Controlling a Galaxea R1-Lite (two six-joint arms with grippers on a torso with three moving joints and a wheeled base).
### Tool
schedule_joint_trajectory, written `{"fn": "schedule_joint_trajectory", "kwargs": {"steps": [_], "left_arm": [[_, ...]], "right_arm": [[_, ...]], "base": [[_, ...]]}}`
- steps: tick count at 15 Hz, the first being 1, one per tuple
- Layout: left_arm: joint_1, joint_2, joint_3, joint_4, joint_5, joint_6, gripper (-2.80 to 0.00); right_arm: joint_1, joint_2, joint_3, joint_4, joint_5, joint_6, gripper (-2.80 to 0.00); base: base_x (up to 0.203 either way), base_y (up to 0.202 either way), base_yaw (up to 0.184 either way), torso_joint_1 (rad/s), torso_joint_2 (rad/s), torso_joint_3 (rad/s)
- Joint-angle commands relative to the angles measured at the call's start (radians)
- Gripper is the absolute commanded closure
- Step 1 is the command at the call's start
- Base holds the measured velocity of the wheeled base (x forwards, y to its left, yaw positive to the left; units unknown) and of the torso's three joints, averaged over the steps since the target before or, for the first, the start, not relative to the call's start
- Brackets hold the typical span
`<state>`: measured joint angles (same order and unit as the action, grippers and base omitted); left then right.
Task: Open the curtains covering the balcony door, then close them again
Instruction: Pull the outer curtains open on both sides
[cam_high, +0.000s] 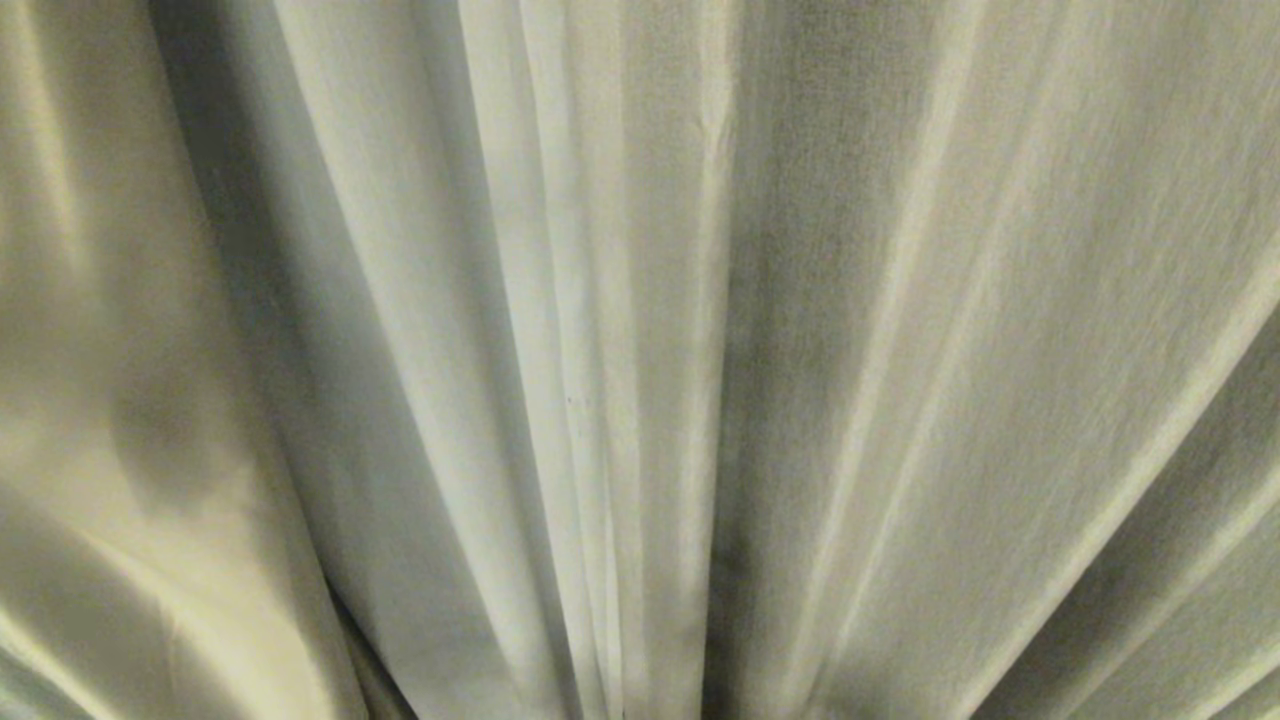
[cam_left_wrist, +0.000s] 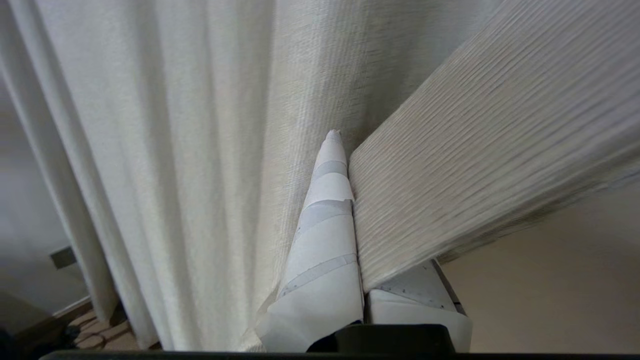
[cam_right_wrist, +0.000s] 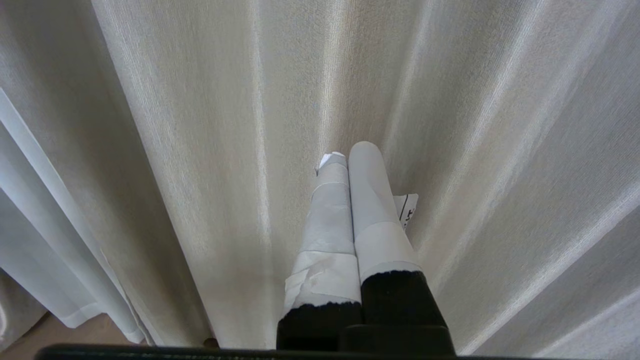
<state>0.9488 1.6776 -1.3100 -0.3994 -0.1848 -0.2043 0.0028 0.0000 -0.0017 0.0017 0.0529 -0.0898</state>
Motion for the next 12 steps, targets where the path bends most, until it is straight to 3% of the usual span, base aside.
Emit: {"fn": "schedule_joint_trajectory", "kwargs": {"steps": [1,5,7,10,12], "left_arm": [[0.008,0.009,-0.002,0.016,-0.001,-0.002,0.0],[0.007,-0.017,-0.045,0.203,-0.011,-0.001,0.0],[0.008,-0.009,-0.07,0.233,-0.038,-0.01,0.0],[0.008,-0.004,-0.093,0.29,-0.048,-0.151,0.0],[0.035,0.016,-0.116,0.291,-0.127,-0.176,0.0]], "right_arm": [[0.0,0.002,0.0,0.0,0.001,-0.001,0.0],[0.0,0.002,0.0,0.0,0.001,-0.001,0.0],[0.0,0.002,0.0,0.0,0.001,-0.001,0.0],[0.0,0.002,0.0,0.0,0.001,-0.001,0.0],[0.0,0.002,0.0,0.0,0.001,-0.001,0.0]], "base": [[0.0,0.0,0.0,0.0,0.0,0.0],[0.0,0.0,0.0,0.0,0.0,0.0],[0.0,0.0,0.0,0.0,0.0,0.0],[0.0,0.0,0.0,0.0,0.0,0.0],[0.0,0.0,0.0,0.0,0.0,0.0]]}}
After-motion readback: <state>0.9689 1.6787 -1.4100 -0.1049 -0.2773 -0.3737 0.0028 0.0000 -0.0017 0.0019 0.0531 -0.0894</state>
